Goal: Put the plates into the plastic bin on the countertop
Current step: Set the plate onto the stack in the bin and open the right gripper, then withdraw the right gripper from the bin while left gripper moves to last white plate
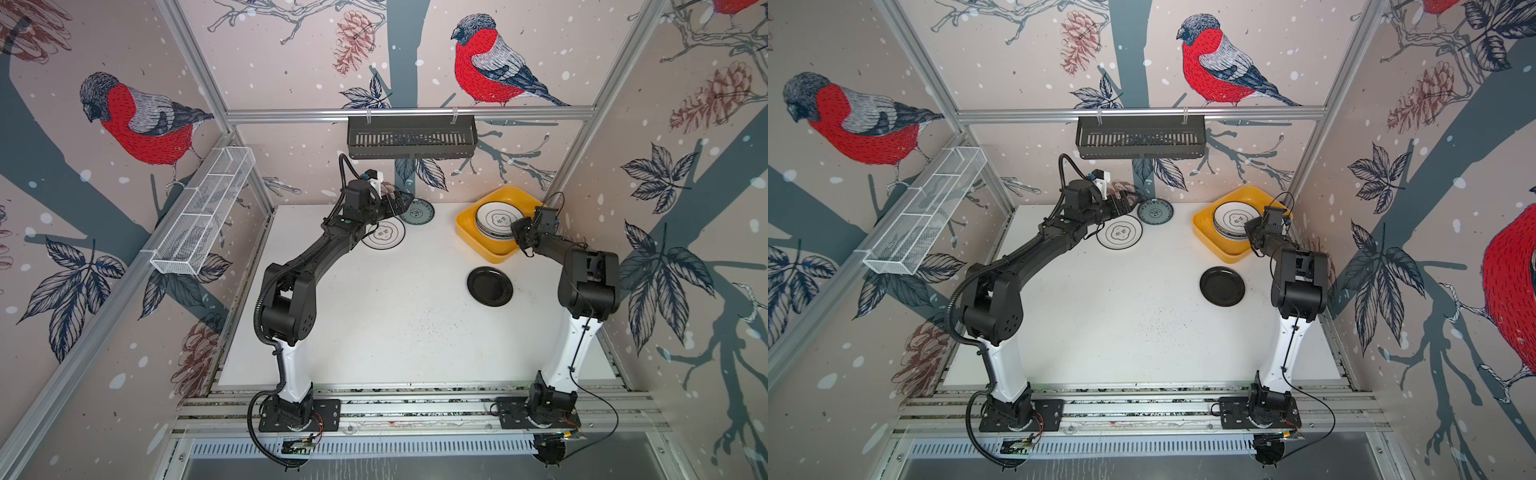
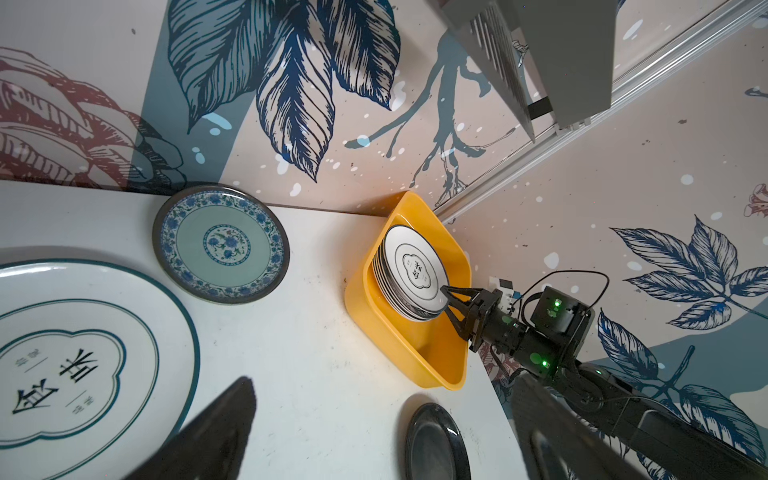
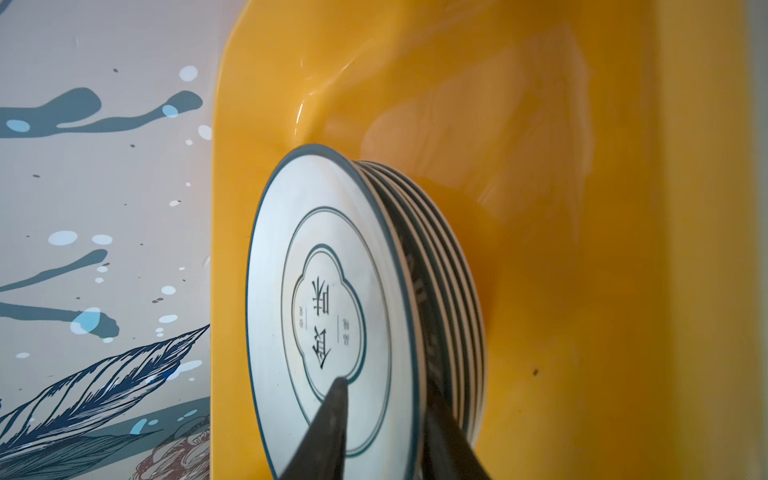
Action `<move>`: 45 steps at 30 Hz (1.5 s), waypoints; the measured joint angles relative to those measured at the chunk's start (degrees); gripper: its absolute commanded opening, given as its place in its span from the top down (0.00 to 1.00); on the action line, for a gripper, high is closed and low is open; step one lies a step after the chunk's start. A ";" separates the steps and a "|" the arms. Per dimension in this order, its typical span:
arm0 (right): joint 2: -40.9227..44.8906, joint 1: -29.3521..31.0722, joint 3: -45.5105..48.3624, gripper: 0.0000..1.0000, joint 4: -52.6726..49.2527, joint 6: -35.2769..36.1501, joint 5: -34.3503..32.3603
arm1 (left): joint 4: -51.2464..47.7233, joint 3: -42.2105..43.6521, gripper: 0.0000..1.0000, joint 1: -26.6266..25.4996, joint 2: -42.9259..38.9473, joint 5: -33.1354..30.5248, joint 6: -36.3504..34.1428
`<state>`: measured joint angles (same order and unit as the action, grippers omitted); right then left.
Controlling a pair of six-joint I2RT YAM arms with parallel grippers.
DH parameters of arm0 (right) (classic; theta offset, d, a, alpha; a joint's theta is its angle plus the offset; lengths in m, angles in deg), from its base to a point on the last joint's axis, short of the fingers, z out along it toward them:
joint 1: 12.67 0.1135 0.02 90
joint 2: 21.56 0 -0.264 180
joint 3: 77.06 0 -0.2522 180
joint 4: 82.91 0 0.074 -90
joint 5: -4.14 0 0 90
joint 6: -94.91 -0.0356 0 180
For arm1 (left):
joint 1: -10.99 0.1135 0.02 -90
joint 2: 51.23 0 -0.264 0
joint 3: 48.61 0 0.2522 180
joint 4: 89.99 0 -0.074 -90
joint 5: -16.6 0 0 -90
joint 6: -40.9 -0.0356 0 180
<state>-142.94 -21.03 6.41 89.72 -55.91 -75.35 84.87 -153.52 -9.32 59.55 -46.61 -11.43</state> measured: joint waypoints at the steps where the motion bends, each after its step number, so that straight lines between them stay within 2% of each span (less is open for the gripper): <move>1: 0.00 0.09 -0.33 0.49 -0.44 0.28 0.02 | 0.02 0.31 0.04 0.02 -0.02 0.04 0.04; 9: 0.11 1.40 -2.23 0.27 -2.84 3.04 -0.44 | 1.38 2.89 0.04 0.24 -1.38 0.17 0.61; 16: 0.13 3.02 -8.94 0.06 -14.21 7.87 -4.39 | 2.05 4.94 0.04 0.33 -2.56 0.42 1.31; 17: 0.22 3.17 -9.20 0.00 -15.50 8.59 -4.76 | 2.23 5.29 0.04 0.33 -2.86 0.44 1.31; 25: 5.73 3.78 -4.92 0.01 -19.21 11.69 -5.55 | 2.49 9.57 0.04 0.33 -7.43 0.11 1.25; 34: 19.04 5.18 6.69 0.00 -14.82 15.87 -1.53 | 2.27 17.79 0.04 0.33 -14.95 -2.93 0.90; 45: 36.20 10.88 19.17 0.01 -12.33 21.00 0.13 | 2.47 27.78 0.04 1.16 -21.42 -6.62 4.20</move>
<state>-106.75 -10.14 25.58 77.40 -34.90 -75.22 87.34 -125.74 -8.17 38.13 -53.23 -7.23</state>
